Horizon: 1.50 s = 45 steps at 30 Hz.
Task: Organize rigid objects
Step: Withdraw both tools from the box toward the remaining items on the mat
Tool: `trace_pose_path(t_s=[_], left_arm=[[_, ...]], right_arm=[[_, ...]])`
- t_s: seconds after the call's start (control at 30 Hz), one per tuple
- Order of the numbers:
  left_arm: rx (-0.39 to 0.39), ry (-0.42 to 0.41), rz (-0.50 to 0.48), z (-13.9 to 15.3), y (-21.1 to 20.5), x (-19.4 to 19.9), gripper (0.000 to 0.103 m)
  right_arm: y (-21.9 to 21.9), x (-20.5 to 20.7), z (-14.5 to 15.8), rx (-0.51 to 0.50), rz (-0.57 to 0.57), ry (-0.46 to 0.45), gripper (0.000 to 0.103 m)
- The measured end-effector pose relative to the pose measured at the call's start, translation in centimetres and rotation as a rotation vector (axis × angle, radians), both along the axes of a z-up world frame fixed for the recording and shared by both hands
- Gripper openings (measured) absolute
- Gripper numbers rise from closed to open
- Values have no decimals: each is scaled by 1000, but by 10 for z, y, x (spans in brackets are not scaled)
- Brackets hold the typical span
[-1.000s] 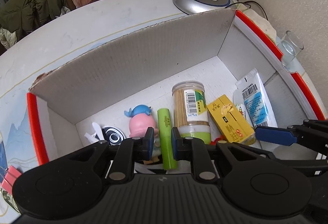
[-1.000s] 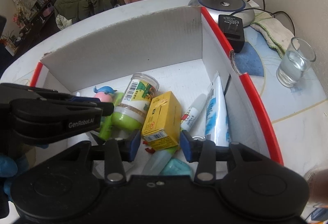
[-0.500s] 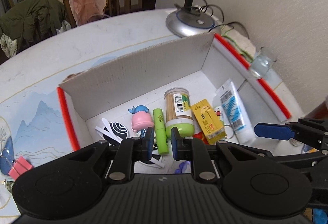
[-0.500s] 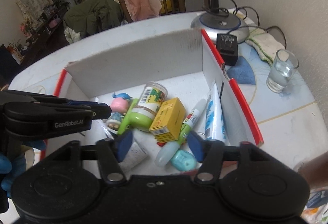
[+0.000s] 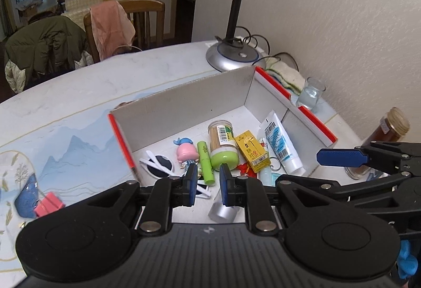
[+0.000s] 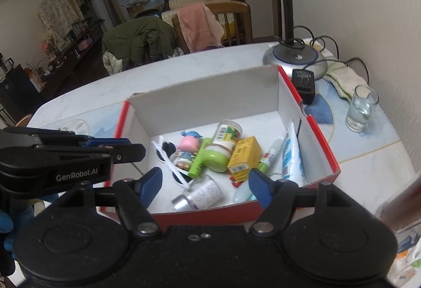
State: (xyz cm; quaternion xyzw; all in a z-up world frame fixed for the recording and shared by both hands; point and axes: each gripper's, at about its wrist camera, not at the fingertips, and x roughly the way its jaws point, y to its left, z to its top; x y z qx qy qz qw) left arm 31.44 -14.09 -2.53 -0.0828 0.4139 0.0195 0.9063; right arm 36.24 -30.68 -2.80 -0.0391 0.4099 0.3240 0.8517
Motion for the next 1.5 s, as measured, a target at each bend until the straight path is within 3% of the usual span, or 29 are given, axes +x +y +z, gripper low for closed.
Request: trace_pose_path(t_s=[0.43, 0.53, 0.6, 0.63, 1.03, 1.5], left_arm=[[-23, -65, 29, 16, 35, -67, 17], [-20, -79, 37, 18, 45, -81, 31], [-13, -94, 44, 19, 51, -90, 57], [-4, -101, 51, 20, 55, -95, 60], [-23, -113, 85, 13, 109, -143, 65], [-9, -115, 154, -13, 184, -181, 87]], right_arm=[[25, -55, 19, 48, 22, -34, 83], [34, -67, 20, 52, 28, -33, 84], [41, -74, 20, 53, 34, -33, 84], [45, -78, 19, 52, 36, -33, 84], [86, -113, 19, 66, 59, -27, 88], [145, -135, 11, 72, 117, -22, 98]])
